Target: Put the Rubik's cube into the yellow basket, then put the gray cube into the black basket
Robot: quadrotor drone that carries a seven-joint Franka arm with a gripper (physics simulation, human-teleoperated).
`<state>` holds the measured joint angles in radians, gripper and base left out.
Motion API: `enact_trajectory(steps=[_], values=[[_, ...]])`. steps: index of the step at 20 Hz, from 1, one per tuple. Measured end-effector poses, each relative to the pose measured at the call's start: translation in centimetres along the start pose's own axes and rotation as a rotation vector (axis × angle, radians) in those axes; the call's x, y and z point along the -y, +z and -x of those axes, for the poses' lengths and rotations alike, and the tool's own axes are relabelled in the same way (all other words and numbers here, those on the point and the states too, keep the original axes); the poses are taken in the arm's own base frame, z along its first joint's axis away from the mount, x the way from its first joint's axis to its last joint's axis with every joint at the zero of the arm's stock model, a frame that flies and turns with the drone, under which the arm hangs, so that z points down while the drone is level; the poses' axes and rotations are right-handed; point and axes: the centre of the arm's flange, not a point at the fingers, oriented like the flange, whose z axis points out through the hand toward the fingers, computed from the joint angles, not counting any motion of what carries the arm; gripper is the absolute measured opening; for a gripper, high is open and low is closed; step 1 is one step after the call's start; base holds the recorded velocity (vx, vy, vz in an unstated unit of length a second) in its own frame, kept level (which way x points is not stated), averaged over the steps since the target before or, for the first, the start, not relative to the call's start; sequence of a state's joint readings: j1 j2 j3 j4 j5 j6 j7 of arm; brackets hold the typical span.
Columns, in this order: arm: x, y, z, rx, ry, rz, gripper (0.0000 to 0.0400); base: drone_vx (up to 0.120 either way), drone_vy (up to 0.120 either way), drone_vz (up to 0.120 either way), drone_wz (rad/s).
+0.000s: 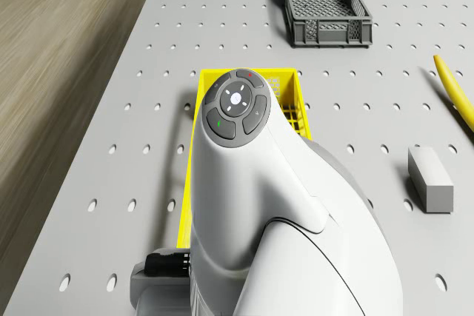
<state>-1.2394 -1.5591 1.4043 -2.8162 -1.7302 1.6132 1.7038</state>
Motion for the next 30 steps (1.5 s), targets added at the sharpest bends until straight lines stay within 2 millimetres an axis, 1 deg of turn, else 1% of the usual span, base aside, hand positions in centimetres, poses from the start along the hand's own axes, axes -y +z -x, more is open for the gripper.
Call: enact_trajectory(steps=[9,13,24,26,30], values=[[0.0,0.0,0.0,0.0,0.0,0.0,0.0325,0.12,0.0,0.0,0.0],[0.0,0.0,0.0,0.0,0.0,0.0,0.0325,0.12,-0.1,0.0,0.0],[0.0,0.0,0.0,0.0,0.0,0.0,0.0325,0.12,0.0,0.0,0.0],[0.0,0.0,0.0,0.0,0.0,0.0,0.0325,0.04,0.0,0.0,0.0],[0.0,0.0,0.0,0.0,0.0,0.0,0.0325,0.0,0.0,-0.11,0.0]])
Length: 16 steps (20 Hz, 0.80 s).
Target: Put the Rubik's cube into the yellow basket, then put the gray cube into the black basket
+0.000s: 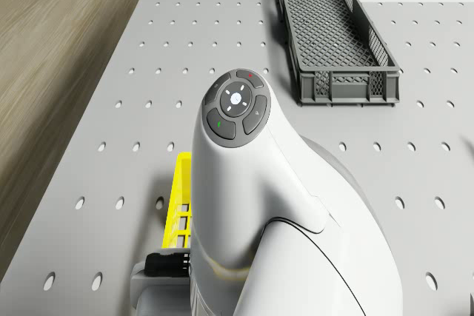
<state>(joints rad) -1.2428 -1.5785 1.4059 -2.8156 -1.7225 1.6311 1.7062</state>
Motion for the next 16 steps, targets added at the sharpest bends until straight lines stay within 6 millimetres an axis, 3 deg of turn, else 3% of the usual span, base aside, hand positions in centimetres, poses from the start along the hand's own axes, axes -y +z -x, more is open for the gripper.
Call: enact_trajectory(steps=[4,9,16], values=[[0.0,0.0,0.0,0.0,0.0,0.0,0.0325,0.0,0.0,-0.12,0.0],[0.0,1.0,0.0,0.0,0.0,0.0,0.0325,0.0,0.0,0.0,0.0],[0.0,4.0,0.0,0.0,0.0,0.0,0.0325,0.0,0.0,0.0,0.0]])
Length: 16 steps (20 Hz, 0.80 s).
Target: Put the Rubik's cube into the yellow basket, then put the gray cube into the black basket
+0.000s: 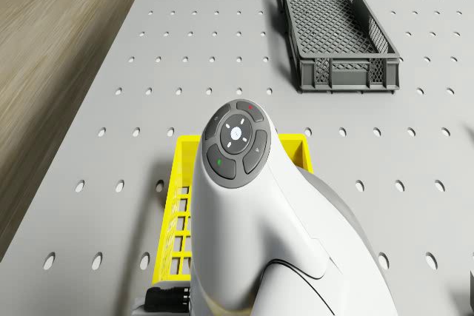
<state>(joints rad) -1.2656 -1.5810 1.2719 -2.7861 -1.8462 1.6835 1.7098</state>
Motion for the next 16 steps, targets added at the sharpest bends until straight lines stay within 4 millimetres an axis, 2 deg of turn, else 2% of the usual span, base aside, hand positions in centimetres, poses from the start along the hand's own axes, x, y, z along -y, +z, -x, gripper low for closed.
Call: enact_trajectory(steps=[16], values=[[-0.8,4.4,-0.8,0.0,0.0,0.0,0.0325,0.0,0.0,0.0,0.0]])
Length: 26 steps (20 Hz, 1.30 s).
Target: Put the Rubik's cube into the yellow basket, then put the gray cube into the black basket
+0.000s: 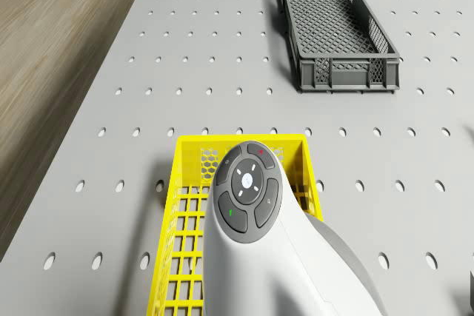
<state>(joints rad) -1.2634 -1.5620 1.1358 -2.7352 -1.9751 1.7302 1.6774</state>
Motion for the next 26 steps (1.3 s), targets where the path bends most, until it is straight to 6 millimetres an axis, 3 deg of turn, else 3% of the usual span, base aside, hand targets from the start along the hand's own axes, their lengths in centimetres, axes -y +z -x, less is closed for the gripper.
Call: enact_trajectory(steps=[8,12,20,26], values=[[0.0,-0.2,0.0,0.0,0.0,0.0,0.0388,0.0,0.0,0.0,0.0],[0.0,-1.8,0.0,0.0,0.0,0.0,0.0396,0.0,0.0,0.0,0.0],[0.0,-3.6,0.0,0.0,0.0,0.0,0.0399,0.0,0.0,0.12,0.0],[0.0,-3.9,0.0,0.0,0.0,0.0,0.04,0.0,-0.113,0.06,0.0]])
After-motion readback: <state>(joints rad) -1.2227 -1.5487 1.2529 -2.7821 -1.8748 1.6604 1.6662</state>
